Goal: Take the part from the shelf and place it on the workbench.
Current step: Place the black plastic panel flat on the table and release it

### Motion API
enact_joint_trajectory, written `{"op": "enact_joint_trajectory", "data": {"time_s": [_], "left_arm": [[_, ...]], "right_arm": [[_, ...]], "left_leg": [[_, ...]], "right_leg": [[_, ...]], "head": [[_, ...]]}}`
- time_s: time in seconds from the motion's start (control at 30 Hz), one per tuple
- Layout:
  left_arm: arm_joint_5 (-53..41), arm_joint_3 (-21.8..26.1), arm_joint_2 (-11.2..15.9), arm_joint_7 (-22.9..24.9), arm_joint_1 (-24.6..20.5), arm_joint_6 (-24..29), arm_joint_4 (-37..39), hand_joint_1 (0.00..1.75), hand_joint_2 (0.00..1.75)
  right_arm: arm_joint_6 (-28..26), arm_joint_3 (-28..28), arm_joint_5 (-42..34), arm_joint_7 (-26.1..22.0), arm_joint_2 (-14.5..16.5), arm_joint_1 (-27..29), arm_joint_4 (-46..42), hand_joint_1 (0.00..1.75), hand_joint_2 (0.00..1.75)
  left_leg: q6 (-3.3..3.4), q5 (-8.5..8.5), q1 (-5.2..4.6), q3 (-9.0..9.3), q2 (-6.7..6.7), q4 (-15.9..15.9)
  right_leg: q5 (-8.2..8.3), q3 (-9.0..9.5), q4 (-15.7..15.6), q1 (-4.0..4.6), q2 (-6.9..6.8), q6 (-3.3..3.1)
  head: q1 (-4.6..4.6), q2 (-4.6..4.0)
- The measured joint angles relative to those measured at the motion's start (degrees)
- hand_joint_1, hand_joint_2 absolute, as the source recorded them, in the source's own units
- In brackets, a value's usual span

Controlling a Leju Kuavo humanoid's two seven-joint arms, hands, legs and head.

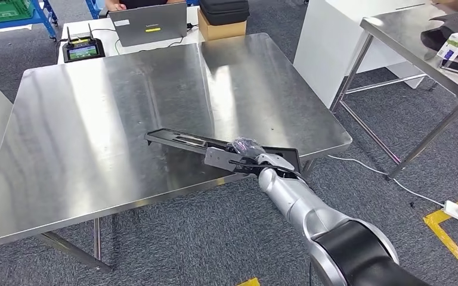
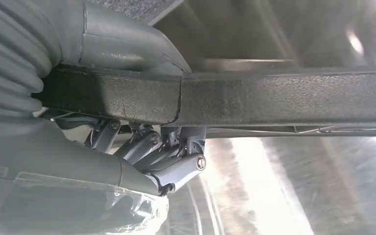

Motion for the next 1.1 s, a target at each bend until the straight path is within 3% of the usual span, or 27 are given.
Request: {"op": "enact_joint_trajectory", "data": {"time_s": [0.03,0.1,0.13,0.27,0.33,0.4,0.5,0.57,0.7,0.77,0.87,1.1], "left_arm": [[-0.1,0.0,0.0,0.2,-0.2,0.1,0.0,0.00,1.75],[-0.5,0.0,0.0,0.3,-0.5,0.2,0.0,0.00,1.75],[-0.7,0.0,-0.1,0.2,-0.3,0.3,0.0,0.00,1.75],[-0.9,0.0,-0.3,-1.4,0.3,0.3,0.0,0.00,1.75],[-0.9,0.0,-0.4,-2.2,-0.2,0.1,0.0,0.00,1.75],[-1.0,-0.1,-0.4,-2.9,-0.6,-0.1,0.0,0.00,1.75],[-1.3,-0.1,-0.4,-3.5,-0.3,-0.4,0.0,0.00,1.75],[-1.8,-0.1,-0.4,-3.8,0.3,-0.5,0.0,0.00,1.75],[-3.1,-0.4,-0.3,-5.0,1.1,-1.2,0.0,0.00,1.75],[-3.7,-0.6,-0.2,-5.5,1.2,-1.3,0.0,0.00,1.75],[-4.5,-1.2,0.0,-5.9,1.3,-1.3,0.0,0.00,1.75],[-5.3,-2.0,0.0,-6.5,1.3,-1.3,0.0,0.00,1.75]], "right_arm": [[-0.3,0.0,0.0,0.2,0.0,-0.1,0.0,1.75,1.75],[-2.0,0.0,0.4,1.2,-0.2,0.3,0.0,1.75,1.75],[-3.4,0.1,0.7,1.9,-0.4,0.7,0.0,1.75,1.75],[-12.4,0.3,2.6,4.5,-0.8,1.9,0.2,1.75,1.75],[-19.5,0.2,3.2,4.5,-1.0,1.8,0.0,1.75,1.75],[-27.9,0.0,4.2,3.5,-1.5,1.1,-0.6,1.75,1.75],[-39.5,-0.4,8.1,2.3,-3.1,1.0,-2.6,1.75,1.75],[-43.1,-2.0,13.1,1.5,-4.5,2.5,-7.4,1.75,1.75],[-44.2,-9.2,17.7,-2.2,-6.8,5.8,-22.3,1.75,1.75],[-43.6,-11.1,16.6,-1.4,-8.0,6.6,-29.9,1.75,1.75],[-41.9,-12.0,15.4,0.2,-9.9,6.9,-39.5,1.75,1.75],[-41.0,-12.1,14.4,0.8,-12.0,7.8,-49.7,1.75,1.75]], "left_leg": [[0.52,-1.21,-0.01,1.82,-0.04,-2.6],[2.03,-2.65,-0.35,2.32,-0.23,-5.0],[2.45,-2.79,-0.51,2.45,-0.24,-5.4],[3.47,-2.18,-0.77,3.00,-0.10,-5.8],[4.14,-1.34,-1.00,2.20,-0.05,-5.8],[4.56,-0.57,-1.36,0.92,-0.03,-5.7],[4.89,0.00,-1.87,-0.32,-0.06,-5.6],[4.96,0.07,-2.01,-0.76,-0.10,-5.5],[4.96,0.06,-2.11,-1.44,-0.08,-5.5],[4.95,0.05,-2.12,-1.60,-0.12,-5.5],[4.92,0.04,-2.13,-1.72,-0.08,-5.5],[4.65,0.09,-2.08,-1.81,0.08,-5.6]], "right_leg": [[0.25,-0.60,0.5,0.22,0.01,0.56],[0.85,-1.41,0.6,0.60,-0.09,1.62],[1.02,-1.38,0.2,0.63,-0.14,1.79],[0.75,-0.56,-0.8,0.63,-0.18,1.38],[0.91,-1.07,-1.1,0.50,-0.17,1.14],[2.25,-1.95,-1.2,0.32,-0.14,0.33],[5.11,-2.83,-1.7,0.08,-0.17,0.44],[5.24,-3.18,-1.7,0.00,-0.28,0.70],[5.17,-3.88,-1.7,-0.05,-0.38,0.85],[5.04,-4.02,-1.7,-0.07,-0.46,1.43],[4.93,-4.19,-1.7,-0.12,-0.50,2.25],[4.80,-4.58,-1.4,-0.08,-0.45,2.91]], "head": [[-0.09,0.00],[0.01,0.00],[0.07,0.00],[0.13,0.00],[0.17,0.00],[0.20,0.00],[0.22,0.00],[0.23,0.00],[0.22,0.00],[0.23,0.00],[0.22,0.00],[0.21,0.00]]}}
